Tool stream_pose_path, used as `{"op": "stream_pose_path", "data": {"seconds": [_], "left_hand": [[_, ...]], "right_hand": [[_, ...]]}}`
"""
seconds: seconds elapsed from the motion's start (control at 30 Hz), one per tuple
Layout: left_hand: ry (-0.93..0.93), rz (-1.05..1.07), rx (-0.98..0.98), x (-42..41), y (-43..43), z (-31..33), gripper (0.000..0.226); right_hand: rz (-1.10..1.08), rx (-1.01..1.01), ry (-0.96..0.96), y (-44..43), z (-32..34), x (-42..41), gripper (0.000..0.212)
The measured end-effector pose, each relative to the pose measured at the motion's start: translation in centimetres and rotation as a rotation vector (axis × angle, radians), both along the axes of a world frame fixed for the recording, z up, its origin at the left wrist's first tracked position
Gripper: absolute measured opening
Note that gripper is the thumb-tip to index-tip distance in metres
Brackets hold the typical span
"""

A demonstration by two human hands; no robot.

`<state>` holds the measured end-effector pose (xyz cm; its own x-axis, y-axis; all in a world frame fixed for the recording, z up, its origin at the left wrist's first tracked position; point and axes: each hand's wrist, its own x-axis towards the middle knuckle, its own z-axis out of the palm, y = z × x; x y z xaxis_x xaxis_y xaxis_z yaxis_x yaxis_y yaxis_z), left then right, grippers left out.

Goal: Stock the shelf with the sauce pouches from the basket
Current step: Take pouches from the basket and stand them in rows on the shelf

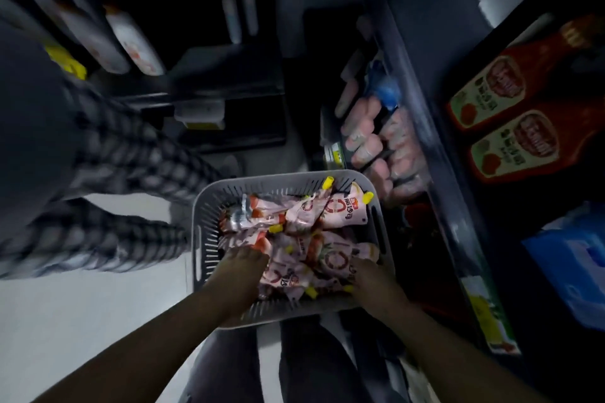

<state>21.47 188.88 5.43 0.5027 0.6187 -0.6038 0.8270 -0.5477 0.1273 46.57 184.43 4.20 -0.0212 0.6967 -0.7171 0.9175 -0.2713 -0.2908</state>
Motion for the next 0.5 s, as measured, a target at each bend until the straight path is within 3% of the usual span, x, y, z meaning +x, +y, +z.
{"op": "stream_pose_path", "data": {"seconds": [0.17,0.4,0.5], "left_hand": [[-0.047,-0.076,0.003,1.9,1.1,-2.9,0.072],[0.015,-0.121,-0.103,3.6,2.2,-7.7,0.072],[0.048,-0.194,-0.084,3.8,2.3,-8.7,0.063]], "right_hand": [[0.003,-0.008,0.002,0.3,-3.4,-0.1,0.047],[0.260,0.162,-0.231,2.3,-5.3,-0.7,0.045],[0.266,0.174,-0.326,3.1,-5.8,-0.4,0.058]]}}
